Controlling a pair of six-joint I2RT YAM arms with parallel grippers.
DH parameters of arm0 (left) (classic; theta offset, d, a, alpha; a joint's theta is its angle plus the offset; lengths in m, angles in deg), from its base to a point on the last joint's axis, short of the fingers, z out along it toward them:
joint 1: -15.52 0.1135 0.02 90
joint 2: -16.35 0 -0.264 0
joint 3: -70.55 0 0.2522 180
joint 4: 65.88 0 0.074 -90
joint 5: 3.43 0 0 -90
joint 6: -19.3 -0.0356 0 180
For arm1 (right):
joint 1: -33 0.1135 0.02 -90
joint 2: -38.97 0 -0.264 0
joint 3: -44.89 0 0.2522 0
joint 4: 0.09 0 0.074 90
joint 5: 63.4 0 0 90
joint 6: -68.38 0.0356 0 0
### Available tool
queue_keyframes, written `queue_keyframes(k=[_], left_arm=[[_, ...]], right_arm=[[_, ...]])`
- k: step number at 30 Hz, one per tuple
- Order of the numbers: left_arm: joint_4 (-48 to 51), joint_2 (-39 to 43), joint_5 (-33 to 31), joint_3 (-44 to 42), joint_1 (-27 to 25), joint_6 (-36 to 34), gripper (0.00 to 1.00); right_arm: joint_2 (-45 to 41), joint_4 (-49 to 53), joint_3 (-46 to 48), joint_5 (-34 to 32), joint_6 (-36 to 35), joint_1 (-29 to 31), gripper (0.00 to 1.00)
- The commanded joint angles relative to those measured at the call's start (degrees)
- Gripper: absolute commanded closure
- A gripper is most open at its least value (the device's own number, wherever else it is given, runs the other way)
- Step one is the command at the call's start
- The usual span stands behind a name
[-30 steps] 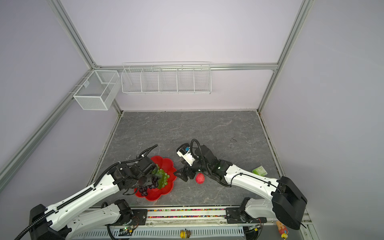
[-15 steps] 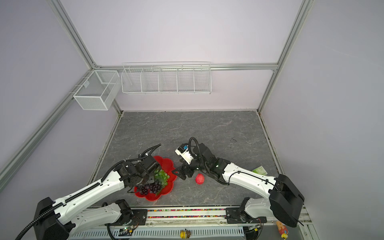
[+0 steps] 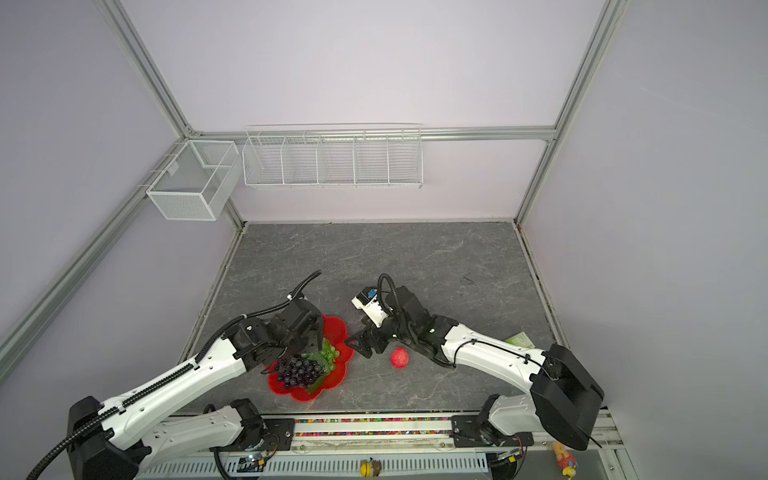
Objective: Place and organize the fake fruits in the fruit bowl
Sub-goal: 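Lower the dark grapes beside the green grapes and open the left gripper, then move the left gripper to the dark avocado and grasp it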
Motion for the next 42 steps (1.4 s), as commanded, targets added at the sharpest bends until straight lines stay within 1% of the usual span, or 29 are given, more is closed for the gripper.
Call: queue_keyframes(k=[1,3,4,5,6,7,8,10,13,20,26,31,38,42], left_arm=[[-12.99,-8.89,1.93,6.02,-0.22,-11.63,0.35],[-13.34,-16.82,-0.63,11.73,-0.06,-15.32,0.3],[-12.51,-21.19,-1.71,15.48,0.08,-18.05,0.27],[-12.23,-24.93,-1.9,18.18,0.57,-21.46,0.25],[-11.59,-28.83,-1.18,21.52,1.22,-25.2,0.24],[-11.02,-32.69,1.57,24.49,2.11,-28.62,0.24],[-10.14,-35.66,3.66,27.17,2.96,-30.6,0.23],[-9.64,-42.17,5.68,31.83,4.58,-33.55,0.23],[-10.63,-47.09,4.43,34.54,5.5,-35.08,0.23],[-12.78,-51.55,8.65,35.69,7.33,-35.05,0.23],[-14.2,-53.88,12.35,35.68,7.33,-34.26,0.27],[-15.53,-53.58,12.55,34.76,7.33,-32.16,0.4],[-18.48,-45.51,11.14,29.2,7.66,-29.47,0.61],[-18.47,-40.83,11.42,26.28,7.71,-27.16,0.65]], right_arm=[[-3.52,-0.18,4.68,-1.62,5.48,-5.37,0.12],[-5.59,0.21,7.27,-1.11,7.51,-8.89,0.12],[-6.66,1.2,8.14,-1.31,7.82,-10.27,0.12],[-7.35,2.6,8.39,-1.77,7.82,-11.18,0.12],[-8.06,4.35,8.41,-2.11,7.52,-11.93,0.12],[-8.66,5.62,8.49,-2.14,7.34,-12.65,0.12],[-9.14,6.23,8.65,-2.08,7.21,-13.19,0.12],[-10.28,6.48,9.32,-1.94,7.26,-14.33,0.12],[-11.26,6.84,9.81,-1.96,7.38,-15.84,0.12],[-10.5,6.04,10.14,0.08,6.88,-18.52,0.11],[-8.64,5.47,9.38,1.34,6.91,-19.06,0.12],[-8.16,5.57,9.03,1.52,6.95,-19.13,0.12],[-8.86,5.9,8.98,1.39,6.94,-19.07,0.12],[-9.68,6.23,8.94,1.57,6.79,-19.07,0.12]])
